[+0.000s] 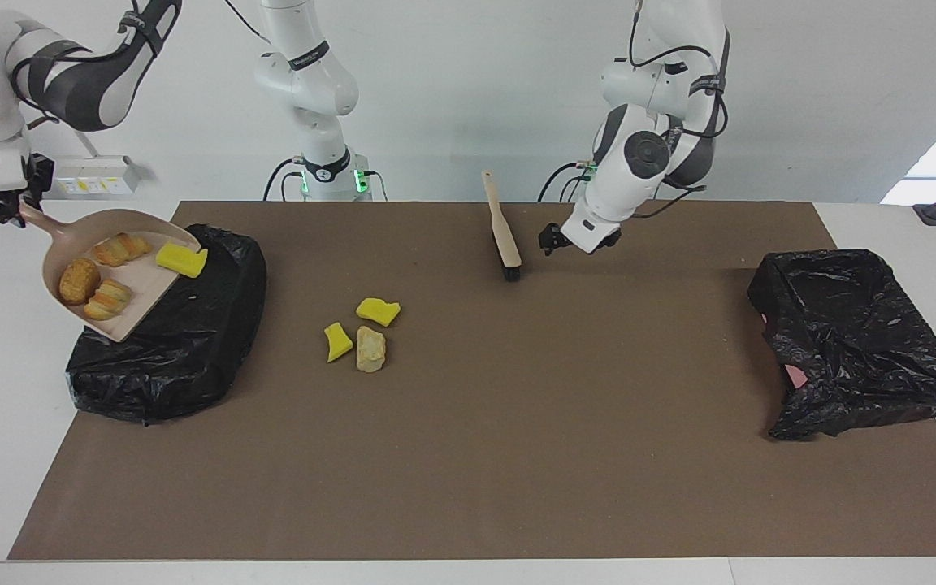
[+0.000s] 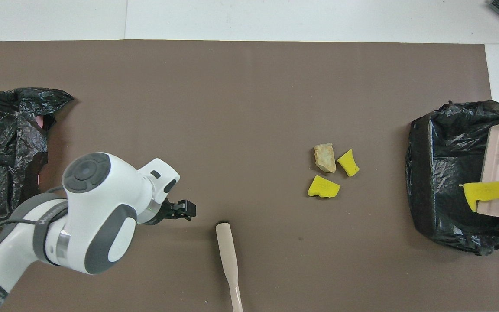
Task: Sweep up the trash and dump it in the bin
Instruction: 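Carry the loaded dustpan to the black bag with the right gripper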
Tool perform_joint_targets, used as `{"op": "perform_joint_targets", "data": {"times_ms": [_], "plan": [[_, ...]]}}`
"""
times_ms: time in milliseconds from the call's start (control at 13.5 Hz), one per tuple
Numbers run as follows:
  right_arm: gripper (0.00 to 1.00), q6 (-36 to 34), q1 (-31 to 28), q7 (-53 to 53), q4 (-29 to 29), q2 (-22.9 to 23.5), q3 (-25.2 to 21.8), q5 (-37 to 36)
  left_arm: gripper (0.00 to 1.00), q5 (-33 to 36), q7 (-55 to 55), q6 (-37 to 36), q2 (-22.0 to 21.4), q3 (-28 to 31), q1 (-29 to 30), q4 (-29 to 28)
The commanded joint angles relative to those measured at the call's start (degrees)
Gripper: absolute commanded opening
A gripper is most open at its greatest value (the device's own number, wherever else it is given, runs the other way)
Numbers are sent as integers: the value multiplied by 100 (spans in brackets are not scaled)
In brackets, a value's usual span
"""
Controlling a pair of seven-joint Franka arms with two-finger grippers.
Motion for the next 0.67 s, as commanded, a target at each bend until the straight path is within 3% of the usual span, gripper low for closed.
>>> {"op": "perform_joint_targets", "data": {"times_ms": [0,148,445,593], "plan": [[0,578,256,-874,-316,-131,46,-659,100,318,525,-223,64,-55,623,387],[0,668,536,-973,-457,-166,72,-1388,100,575,683,-363,47,-29,974,764],[0,765,941,-1105,-730,-333,81,-2469,100,697,1816,-1671,82,-29,1784,1985],[0,703,1030,-1114,-731,-351,90,-2867,100,1065,2020,-1893,64,-29,1847,2276]]}}
